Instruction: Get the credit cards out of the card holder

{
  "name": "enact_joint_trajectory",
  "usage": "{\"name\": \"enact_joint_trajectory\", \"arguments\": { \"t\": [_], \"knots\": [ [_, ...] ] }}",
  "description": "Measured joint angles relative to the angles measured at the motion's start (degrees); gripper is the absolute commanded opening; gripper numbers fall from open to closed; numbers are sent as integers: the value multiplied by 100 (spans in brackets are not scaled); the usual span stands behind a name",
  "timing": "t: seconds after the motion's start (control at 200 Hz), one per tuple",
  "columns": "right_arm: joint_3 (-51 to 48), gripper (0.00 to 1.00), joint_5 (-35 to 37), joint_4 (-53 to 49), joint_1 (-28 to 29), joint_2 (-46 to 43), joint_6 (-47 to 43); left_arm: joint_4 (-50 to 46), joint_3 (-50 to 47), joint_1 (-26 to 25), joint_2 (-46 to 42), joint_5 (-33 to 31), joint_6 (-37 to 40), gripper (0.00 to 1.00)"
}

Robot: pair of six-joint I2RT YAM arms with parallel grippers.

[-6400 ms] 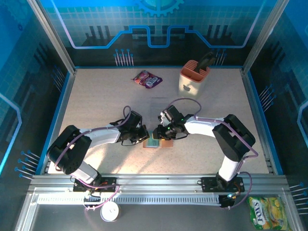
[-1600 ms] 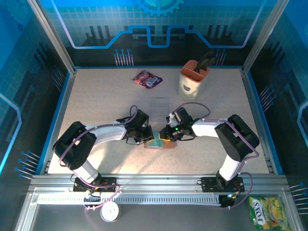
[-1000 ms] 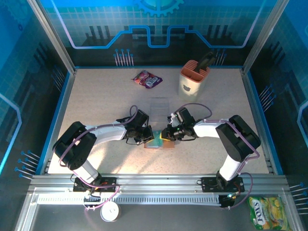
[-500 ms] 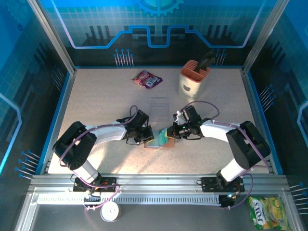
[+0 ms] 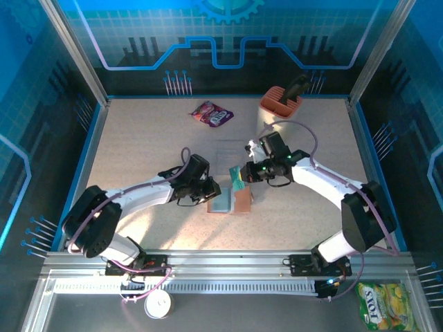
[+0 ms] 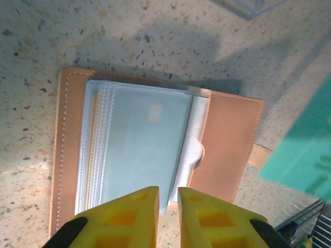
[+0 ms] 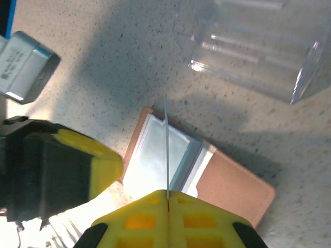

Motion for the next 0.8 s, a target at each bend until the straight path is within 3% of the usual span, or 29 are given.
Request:
{"name": "enact_joint_trajectory", "arguments": {
  "t": [0.125,0.235,0.445,0.8],
  "knots": [
    [660,5,404,-590,76,389,-1255,33,-269,61,-422,-20,-7,29],
    [1154,0,584,-1032,136,697,-2367,26,-452,94,-682,-46,0,32],
    [2164,0,892,-1818,223,1233,-4527,35,-520,111,-769,-50,-4,35],
    [4699,0,798,-3248,140,2907,-6131,42,-713,111,-791,-42,-140,35]
  ]
}}
